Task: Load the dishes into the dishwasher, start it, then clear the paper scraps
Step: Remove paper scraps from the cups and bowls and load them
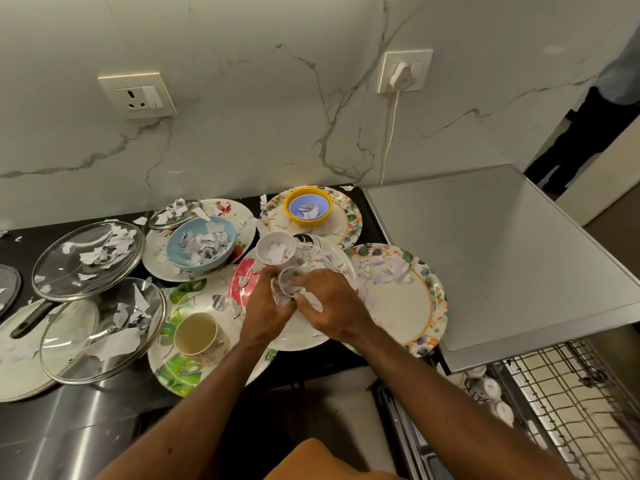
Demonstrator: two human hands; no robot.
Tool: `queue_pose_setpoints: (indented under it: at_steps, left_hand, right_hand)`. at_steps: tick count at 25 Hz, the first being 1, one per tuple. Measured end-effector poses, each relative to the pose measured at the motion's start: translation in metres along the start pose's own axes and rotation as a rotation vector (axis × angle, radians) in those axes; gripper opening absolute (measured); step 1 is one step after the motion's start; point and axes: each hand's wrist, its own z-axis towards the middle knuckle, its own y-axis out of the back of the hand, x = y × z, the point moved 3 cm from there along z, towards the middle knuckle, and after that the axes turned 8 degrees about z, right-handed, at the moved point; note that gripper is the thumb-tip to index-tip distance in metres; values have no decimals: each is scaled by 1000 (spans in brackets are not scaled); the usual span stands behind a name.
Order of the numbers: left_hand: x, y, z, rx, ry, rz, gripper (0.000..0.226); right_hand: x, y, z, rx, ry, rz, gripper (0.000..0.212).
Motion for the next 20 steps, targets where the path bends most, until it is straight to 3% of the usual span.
queue_pose_setpoints:
  at_steps: [5, 8, 13, 17, 20]
  left_hand:
    - [-19, -2, 6, 104, -164, 65, 58]
    - [-21, -1, 15, 207, -214, 160, 73]
    - [-19, -5, 26, 298, -275, 326, 84]
    - [-18, -5, 33, 279, -323, 441, 83]
    - [-14, 1, 37, 257, -289, 465, 81]
  right_hand:
    - [2, -19, 2, 96, -186, -224, 57]
    - [-5, -18, 1, 176, -256, -163, 60]
    - [-18, -13, 3, 410, -304, -275, 67]
    - [-23, -2, 4, 330, -218, -276, 55]
    - [-32, 10, -3, 159, -171, -245, 45]
